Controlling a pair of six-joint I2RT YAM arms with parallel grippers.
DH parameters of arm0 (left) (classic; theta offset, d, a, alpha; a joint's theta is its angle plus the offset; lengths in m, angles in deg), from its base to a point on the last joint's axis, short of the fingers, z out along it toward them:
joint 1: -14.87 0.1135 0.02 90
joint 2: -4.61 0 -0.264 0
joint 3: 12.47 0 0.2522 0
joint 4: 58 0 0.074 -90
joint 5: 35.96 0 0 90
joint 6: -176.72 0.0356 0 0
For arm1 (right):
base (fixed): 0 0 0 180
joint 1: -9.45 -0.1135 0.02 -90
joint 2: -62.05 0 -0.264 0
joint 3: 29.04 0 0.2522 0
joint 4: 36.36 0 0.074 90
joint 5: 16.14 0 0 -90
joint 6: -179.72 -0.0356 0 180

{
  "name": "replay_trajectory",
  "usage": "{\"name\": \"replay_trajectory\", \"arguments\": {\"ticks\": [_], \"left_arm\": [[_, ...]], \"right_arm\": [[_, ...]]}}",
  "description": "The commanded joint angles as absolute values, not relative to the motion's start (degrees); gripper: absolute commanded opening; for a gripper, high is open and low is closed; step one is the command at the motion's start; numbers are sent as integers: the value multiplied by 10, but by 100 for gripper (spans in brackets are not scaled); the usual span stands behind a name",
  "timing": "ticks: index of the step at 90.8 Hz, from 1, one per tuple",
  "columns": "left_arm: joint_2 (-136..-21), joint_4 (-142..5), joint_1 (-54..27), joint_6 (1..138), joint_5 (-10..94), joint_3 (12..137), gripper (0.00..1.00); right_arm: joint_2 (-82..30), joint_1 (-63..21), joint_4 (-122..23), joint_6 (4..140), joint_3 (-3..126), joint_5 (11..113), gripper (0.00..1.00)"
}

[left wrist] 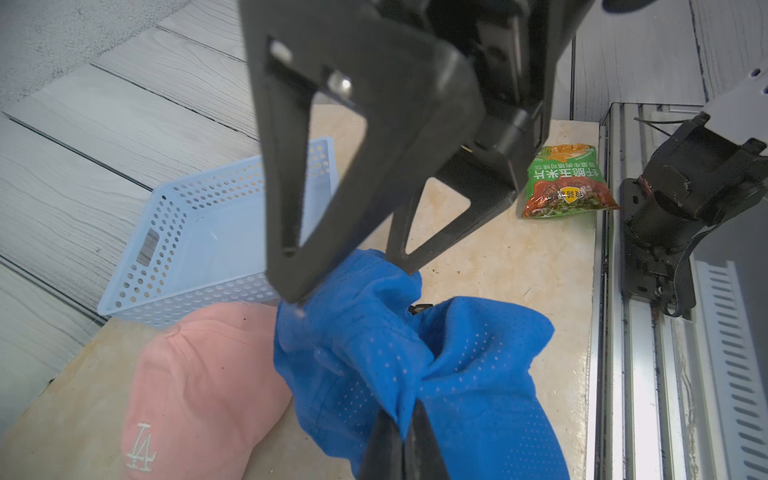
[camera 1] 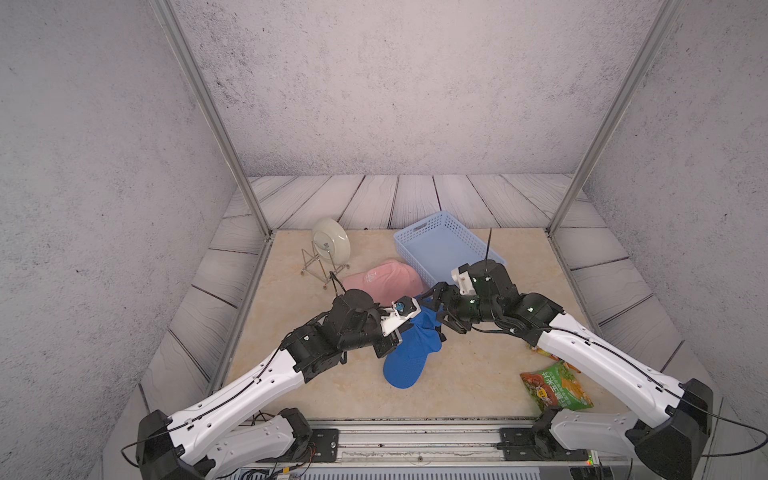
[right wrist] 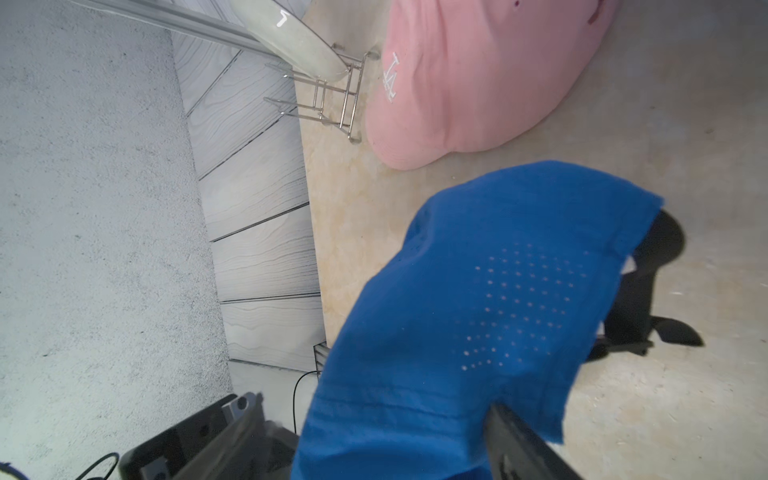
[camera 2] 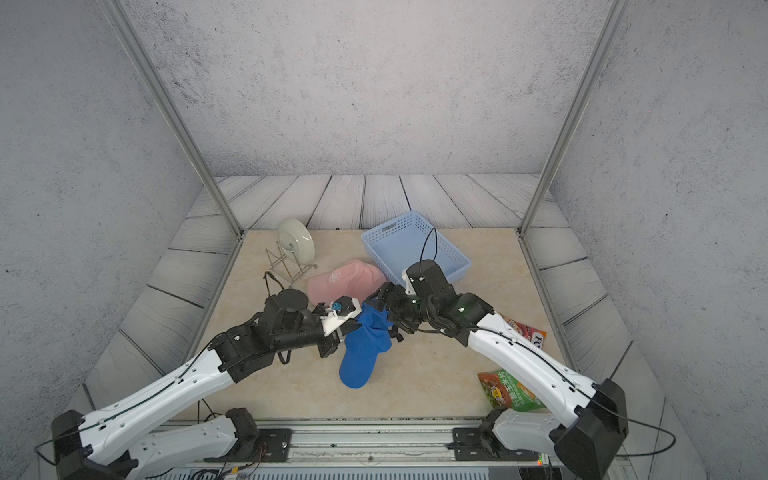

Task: Turn the baseball cap inside out
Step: Turn over the baseball cap.

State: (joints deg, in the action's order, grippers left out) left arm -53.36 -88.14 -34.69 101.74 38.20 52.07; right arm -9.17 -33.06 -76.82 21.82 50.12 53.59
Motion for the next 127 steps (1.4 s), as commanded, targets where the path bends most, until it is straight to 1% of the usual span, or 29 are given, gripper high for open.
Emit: {"name": "replay_trajectory", "arguments": {"ticks": [1, 13, 16, 20, 26, 27, 29, 32, 34, 36, 37, 40, 43, 47, 50, 52, 58, 65, 71, 78, 86, 100, 114, 127], "left_arm": [[-538, -849, -354, 1015, 385, 515, 0], [-545, -828, -361, 995, 384, 517, 0], [-547, -827, -363, 989, 386, 517, 0], [-548, -825, -365, 985, 385, 517, 0], [-548, -825, -367, 969, 381, 516, 0], [-548, -825, -366, 964, 380, 516, 0], [-545, -824, -367, 956, 376, 513, 0], [-541, -821, -367, 941, 372, 511, 0], [-537, -819, -367, 929, 367, 507, 0], [-531, -817, -366, 917, 365, 503, 6], [-527, -817, -366, 910, 365, 502, 11], [-517, -819, -366, 886, 375, 497, 31], [-501, -826, -366, 862, 392, 495, 51], [-479, -835, -366, 836, 410, 490, 75], [-456, -835, -364, 821, 422, 484, 85], [-438, -833, -364, 811, 431, 478, 90], [-387, -825, -359, 784, 455, 459, 100], [-345, -827, -342, 757, 465, 447, 98], [-331, -837, -320, 748, 453, 444, 98], [-340, -854, -304, 757, 436, 452, 100], [-370, -861, -303, 784, 411, 473, 97], [-447, -868, -304, 831, 340, 533, 90], [-497, -850, -304, 853, 291, 563, 90], [-516, -810, -304, 836, 247, 562, 92]], "right_arm": [[-112, -340, -757, 232, 513, 504, 84], [-123, -347, -757, 236, 489, 506, 83], [-124, -347, -757, 240, 484, 506, 80], [-123, -347, -756, 249, 479, 508, 74], [-118, -347, -751, 270, 470, 515, 49], [-116, -347, -751, 276, 469, 518, 43], [-112, -347, -750, 288, 466, 523, 33], [-106, -346, -748, 304, 462, 532, 21], [-101, -346, -746, 320, 460, 535, 15], [-96, -346, -744, 342, 458, 539, 10], [-93, -345, -743, 352, 457, 541, 7], [-86, -344, -740, 382, 454, 547, 0], [-76, -344, -740, 412, 453, 552, 0], [-63, -343, -741, 460, 449, 559, 0], [-54, -340, -743, 498, 448, 557, 0], [-46, -337, -747, 519, 448, 555, 0], [-24, -326, -751, 593, 446, 534, 0], [1, -312, -759, 674, 450, 484, 0], [16, -303, -782, 747, 465, 448, 0], [28, -300, -825, 804, 492, 441, 0], [31, -296, -857, 845, 523, 411, 0], [22, -292, -890, 867, 563, 346, 0], [12, -292, -911, 868, 589, 299, 0], [11, -291, -909, 858, 596, 276, 0]]}}
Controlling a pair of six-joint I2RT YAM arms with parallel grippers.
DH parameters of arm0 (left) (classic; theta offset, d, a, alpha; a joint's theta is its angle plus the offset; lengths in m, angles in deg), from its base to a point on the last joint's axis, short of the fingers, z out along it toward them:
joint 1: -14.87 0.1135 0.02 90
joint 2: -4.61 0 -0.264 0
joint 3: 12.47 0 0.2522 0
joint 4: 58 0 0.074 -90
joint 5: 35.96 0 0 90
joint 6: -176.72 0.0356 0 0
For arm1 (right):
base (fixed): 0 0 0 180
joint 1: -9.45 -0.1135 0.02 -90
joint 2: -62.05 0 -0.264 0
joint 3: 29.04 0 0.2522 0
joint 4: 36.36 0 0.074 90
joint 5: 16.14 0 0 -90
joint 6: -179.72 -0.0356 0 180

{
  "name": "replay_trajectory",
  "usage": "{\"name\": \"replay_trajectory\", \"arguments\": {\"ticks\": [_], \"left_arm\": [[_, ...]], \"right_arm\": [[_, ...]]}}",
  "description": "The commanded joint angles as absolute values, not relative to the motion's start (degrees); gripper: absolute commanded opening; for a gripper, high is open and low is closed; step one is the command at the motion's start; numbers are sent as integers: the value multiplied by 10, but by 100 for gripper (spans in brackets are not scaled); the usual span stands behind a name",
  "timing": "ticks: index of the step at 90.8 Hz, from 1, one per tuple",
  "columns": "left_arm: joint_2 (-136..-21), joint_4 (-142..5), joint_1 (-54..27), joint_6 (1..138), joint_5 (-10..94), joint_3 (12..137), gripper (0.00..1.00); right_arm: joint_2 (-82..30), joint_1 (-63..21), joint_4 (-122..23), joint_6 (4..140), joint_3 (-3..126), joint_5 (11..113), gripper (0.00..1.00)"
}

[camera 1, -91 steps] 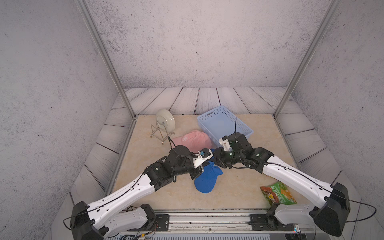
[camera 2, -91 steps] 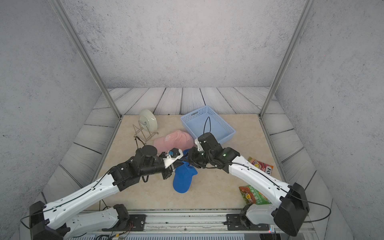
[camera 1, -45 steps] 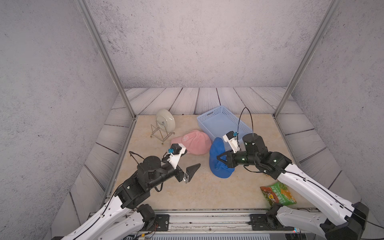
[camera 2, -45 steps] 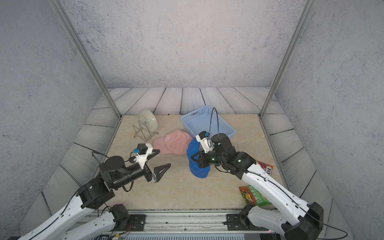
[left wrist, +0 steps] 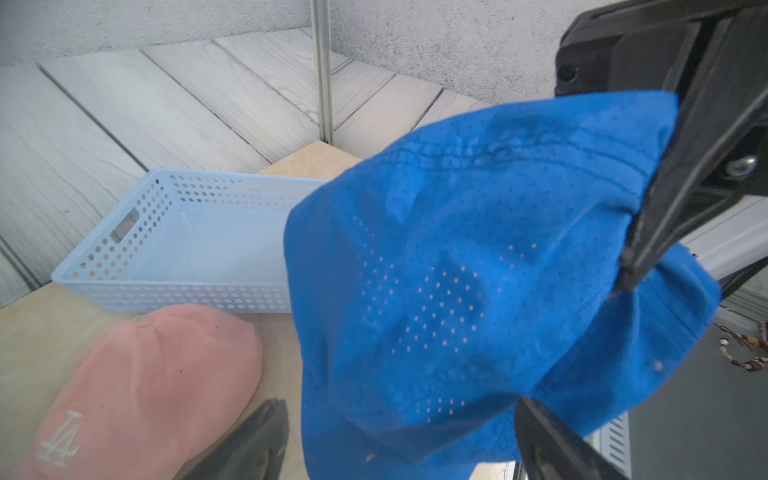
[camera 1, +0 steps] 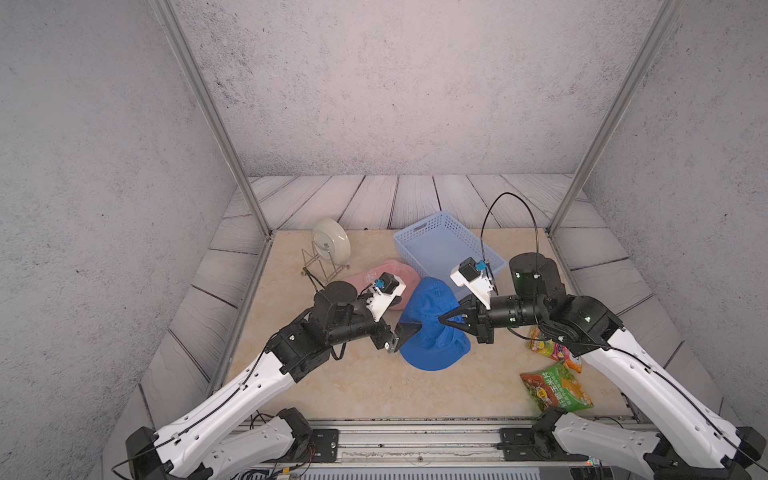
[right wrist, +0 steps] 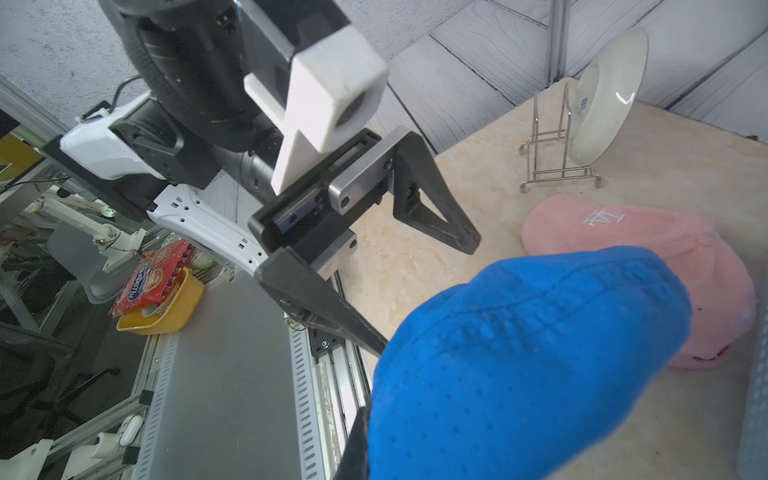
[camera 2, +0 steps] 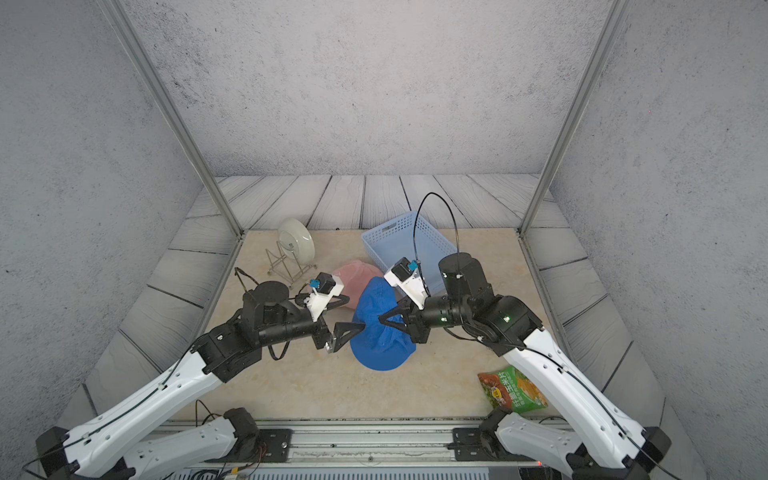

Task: Turn the baseball cap inside out
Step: Turn over the baseball cap.

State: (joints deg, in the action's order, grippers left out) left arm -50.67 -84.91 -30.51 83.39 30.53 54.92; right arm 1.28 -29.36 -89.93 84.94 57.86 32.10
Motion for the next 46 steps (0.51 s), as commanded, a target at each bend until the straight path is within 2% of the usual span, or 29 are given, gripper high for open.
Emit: {"name": "replay_trajectory", "arguments": {"ticks": [1, 27, 34, 37, 40, 46], "left_arm": [[-518, -807, -304, 834, 244, 562, 92], [-547, -740, -314, 783, 187, 566, 92], [-555, -729, -320, 771, 174, 568, 89], [-558, -726, -322, 766, 170, 568, 84], [-558, -724, -324, 762, 165, 568, 75], [-558, -721, -324, 762, 164, 565, 47]], "right_arm": [[11, -291, -909, 857, 596, 274, 0], [11, -291, -916, 855, 600, 276, 0], [9, -291, -918, 856, 601, 286, 0], [8, -291, -922, 858, 602, 297, 0], [9, -291, -927, 860, 602, 314, 0], [12, -290, -939, 865, 603, 354, 0]]}}
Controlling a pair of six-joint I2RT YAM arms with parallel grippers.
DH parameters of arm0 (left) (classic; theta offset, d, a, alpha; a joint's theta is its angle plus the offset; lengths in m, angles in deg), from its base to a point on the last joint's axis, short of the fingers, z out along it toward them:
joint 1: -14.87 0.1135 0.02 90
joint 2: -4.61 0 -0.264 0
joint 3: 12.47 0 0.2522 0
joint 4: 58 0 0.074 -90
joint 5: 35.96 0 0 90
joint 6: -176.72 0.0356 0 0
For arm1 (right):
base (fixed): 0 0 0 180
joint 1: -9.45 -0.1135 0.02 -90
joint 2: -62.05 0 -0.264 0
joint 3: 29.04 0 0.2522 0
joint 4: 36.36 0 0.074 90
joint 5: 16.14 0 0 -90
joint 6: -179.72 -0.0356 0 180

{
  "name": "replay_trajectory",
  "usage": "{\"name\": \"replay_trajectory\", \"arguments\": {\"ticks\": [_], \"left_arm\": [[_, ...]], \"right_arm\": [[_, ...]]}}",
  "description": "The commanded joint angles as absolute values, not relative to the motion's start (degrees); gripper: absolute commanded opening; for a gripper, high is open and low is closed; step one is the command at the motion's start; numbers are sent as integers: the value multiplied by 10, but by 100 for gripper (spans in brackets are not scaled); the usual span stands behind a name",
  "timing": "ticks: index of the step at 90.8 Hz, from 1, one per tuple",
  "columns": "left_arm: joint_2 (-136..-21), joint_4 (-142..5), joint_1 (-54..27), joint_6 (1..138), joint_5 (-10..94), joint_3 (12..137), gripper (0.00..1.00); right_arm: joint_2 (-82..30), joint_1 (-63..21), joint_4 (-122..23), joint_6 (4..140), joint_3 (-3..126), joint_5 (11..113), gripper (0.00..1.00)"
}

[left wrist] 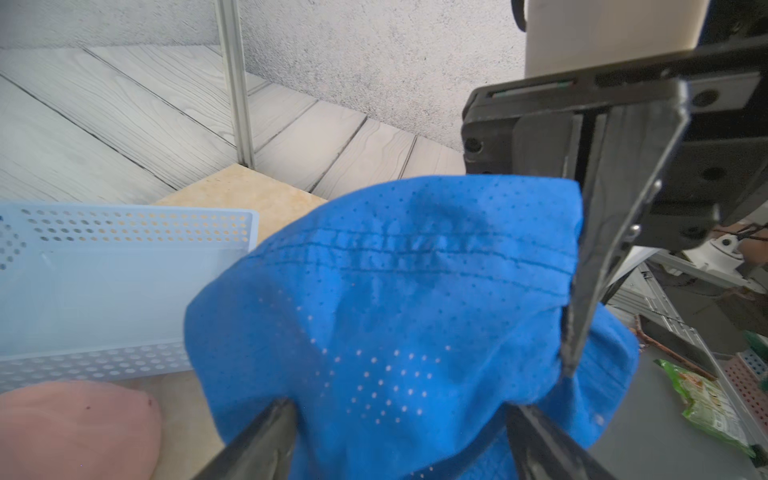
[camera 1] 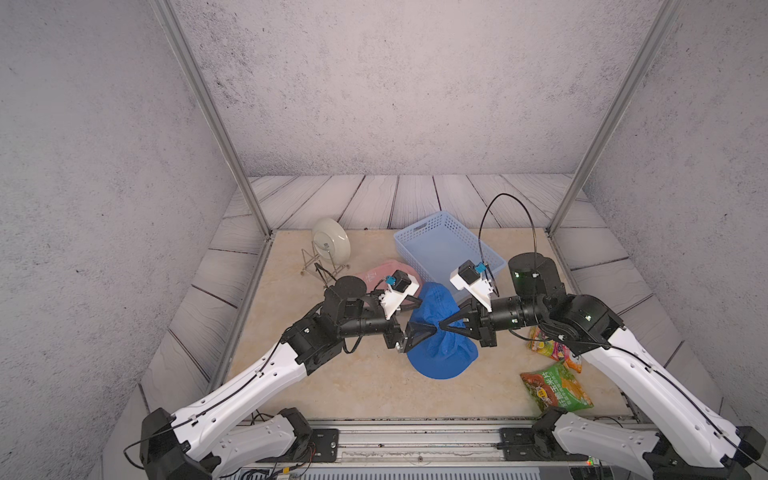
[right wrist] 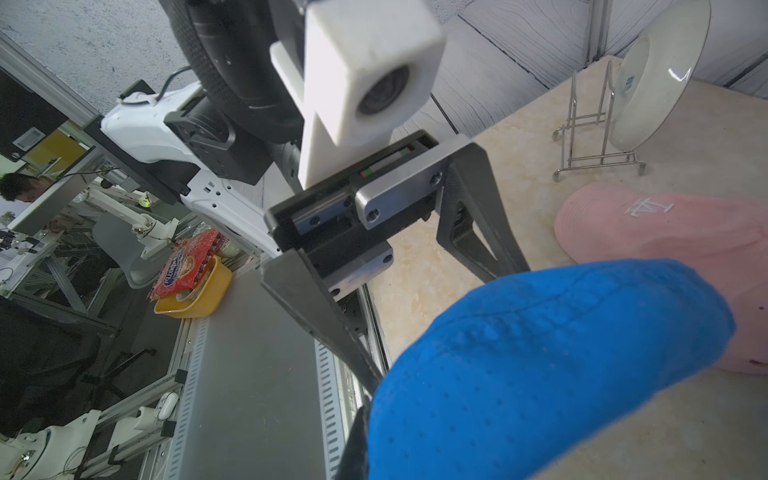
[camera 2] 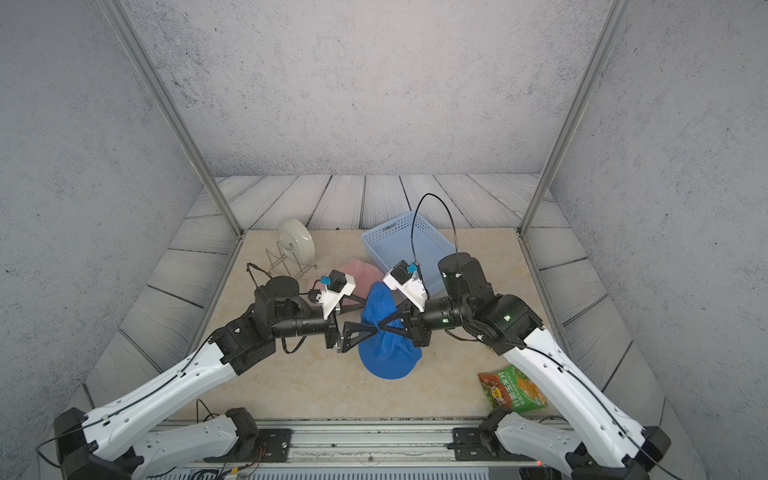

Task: Turn the baseball cap inside out
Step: Turn over the baseball cap.

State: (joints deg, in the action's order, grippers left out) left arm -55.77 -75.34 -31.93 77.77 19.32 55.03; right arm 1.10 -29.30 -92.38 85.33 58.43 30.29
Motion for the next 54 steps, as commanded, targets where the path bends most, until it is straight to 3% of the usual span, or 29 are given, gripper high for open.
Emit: {"name": "replay_trajectory", "arguments": {"ticks": [1, 6, 9, 18, 24, 26, 44, 54], "left_arm": [[-557, -723, -324, 762, 166, 564, 40], [-550, -742, -324, 767, 203, 561, 10], [-540, -758, -324, 769, 233, 557, 0], [-504, -762, -319, 771, 281, 529, 0], [-490, -759, -309, 760, 276, 518, 0], [-488, -760, -305, 756, 269, 518, 0], [-502, -813, -296, 741, 241, 545, 0], [-516, -845, -295, 738, 258, 565, 0]], "right_arm": [[13, -289, -941, 866, 603, 362, 0], [17, -287, -953, 871, 606, 395, 0], [22, -285, -962, 874, 607, 414, 2], [39, -276, -986, 875, 605, 498, 14], [51, -262, -1002, 871, 600, 548, 39], [55, -257, -1006, 869, 597, 563, 43], [88, -229, -1000, 824, 577, 622, 66], [101, -229, -966, 768, 575, 598, 71]]}}
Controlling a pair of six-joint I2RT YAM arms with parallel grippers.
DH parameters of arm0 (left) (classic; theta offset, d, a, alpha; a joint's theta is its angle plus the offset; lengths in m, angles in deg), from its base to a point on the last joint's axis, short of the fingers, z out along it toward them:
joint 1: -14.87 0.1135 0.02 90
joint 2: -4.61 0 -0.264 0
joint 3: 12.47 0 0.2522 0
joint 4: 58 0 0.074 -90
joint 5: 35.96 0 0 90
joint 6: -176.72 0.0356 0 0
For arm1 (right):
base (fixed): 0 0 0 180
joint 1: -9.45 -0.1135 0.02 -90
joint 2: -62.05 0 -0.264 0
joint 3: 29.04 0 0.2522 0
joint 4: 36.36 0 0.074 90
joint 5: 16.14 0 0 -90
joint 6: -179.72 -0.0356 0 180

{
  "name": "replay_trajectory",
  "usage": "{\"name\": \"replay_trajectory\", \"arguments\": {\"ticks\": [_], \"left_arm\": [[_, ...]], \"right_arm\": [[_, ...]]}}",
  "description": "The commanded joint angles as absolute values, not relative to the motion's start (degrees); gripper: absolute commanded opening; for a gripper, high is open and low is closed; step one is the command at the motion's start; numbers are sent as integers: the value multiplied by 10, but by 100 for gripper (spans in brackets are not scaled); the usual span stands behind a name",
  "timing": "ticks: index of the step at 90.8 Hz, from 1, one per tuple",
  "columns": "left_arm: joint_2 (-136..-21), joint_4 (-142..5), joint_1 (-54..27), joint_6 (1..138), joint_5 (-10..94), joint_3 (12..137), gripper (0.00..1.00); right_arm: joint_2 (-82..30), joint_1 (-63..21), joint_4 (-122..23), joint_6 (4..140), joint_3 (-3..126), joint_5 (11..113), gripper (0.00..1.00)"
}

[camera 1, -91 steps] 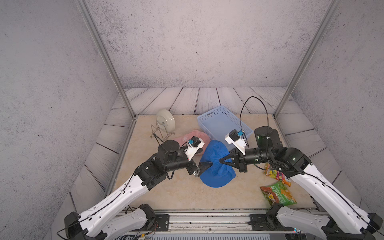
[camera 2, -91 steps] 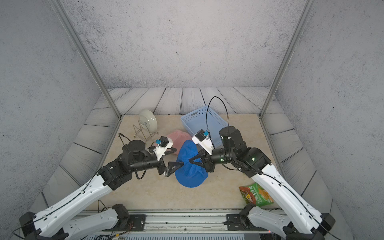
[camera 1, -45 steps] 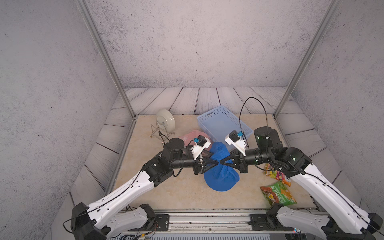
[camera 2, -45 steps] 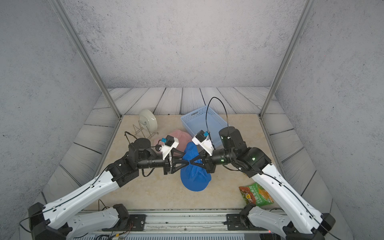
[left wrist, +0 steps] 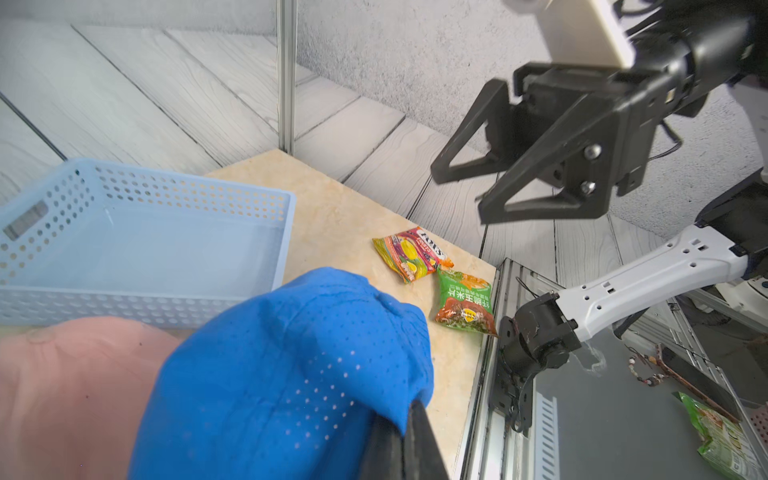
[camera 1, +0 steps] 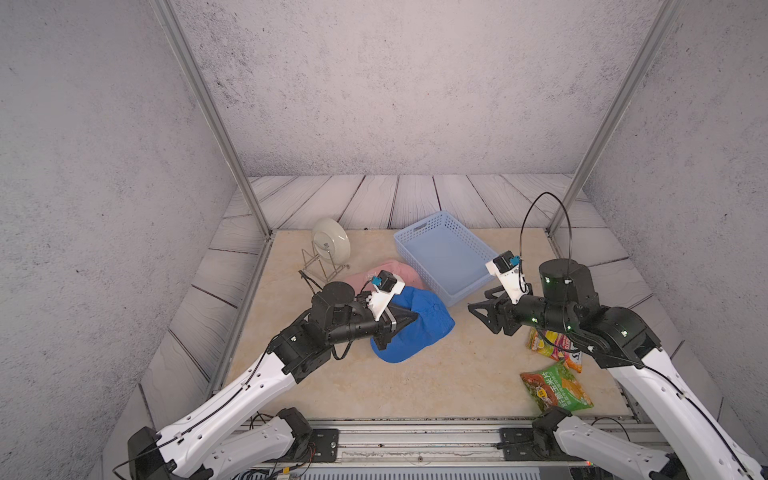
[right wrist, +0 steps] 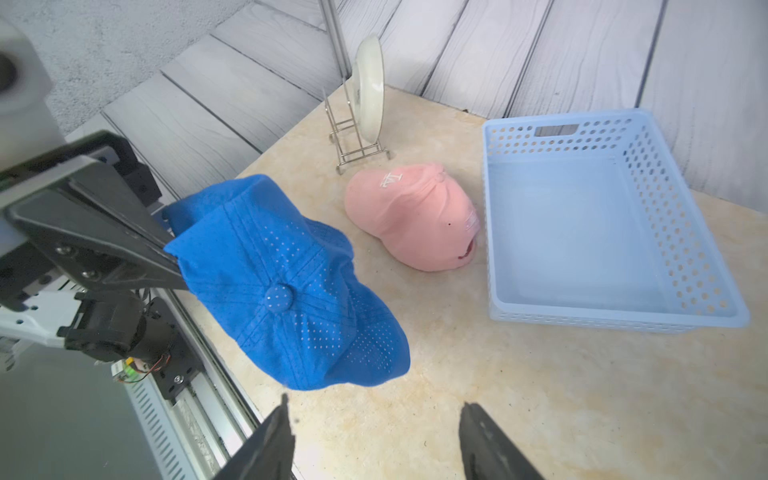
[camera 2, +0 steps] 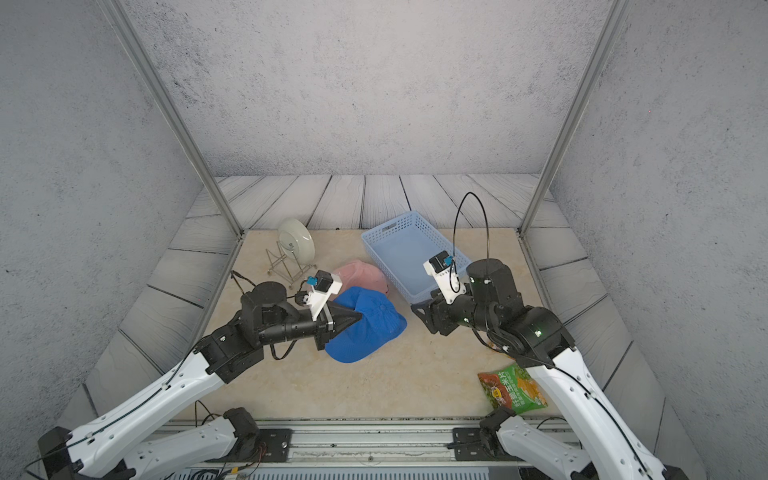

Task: Turn the baseball cap inside out
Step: Turn over the baseball cap.

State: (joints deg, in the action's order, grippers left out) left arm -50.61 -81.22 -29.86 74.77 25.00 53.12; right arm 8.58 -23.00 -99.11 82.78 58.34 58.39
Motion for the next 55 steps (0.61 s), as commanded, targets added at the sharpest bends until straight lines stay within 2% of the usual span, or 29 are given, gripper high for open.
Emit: {"name": "replay_trajectory", "arguments": {"ticks": [1, 13, 19, 39, 55], "left_arm": [[-517, -847, -295, 737, 259, 566, 0], [-531, -845, -295, 732, 236, 576, 0], [-533, -835, -294, 736, 214, 574, 0], [-562, -841, -294, 756, 128, 597, 0], [-578, -833, -294, 755, 114, 606, 0]], "right_arm": [[102, -229, -961, 760, 574, 592, 71], [111, -229, -838, 684, 519, 456, 71], [107, -230, -813, 682, 502, 426, 71], [25, -230, -950, 797, 568, 350, 72], [-13, -230, -976, 820, 573, 293, 72]]}}
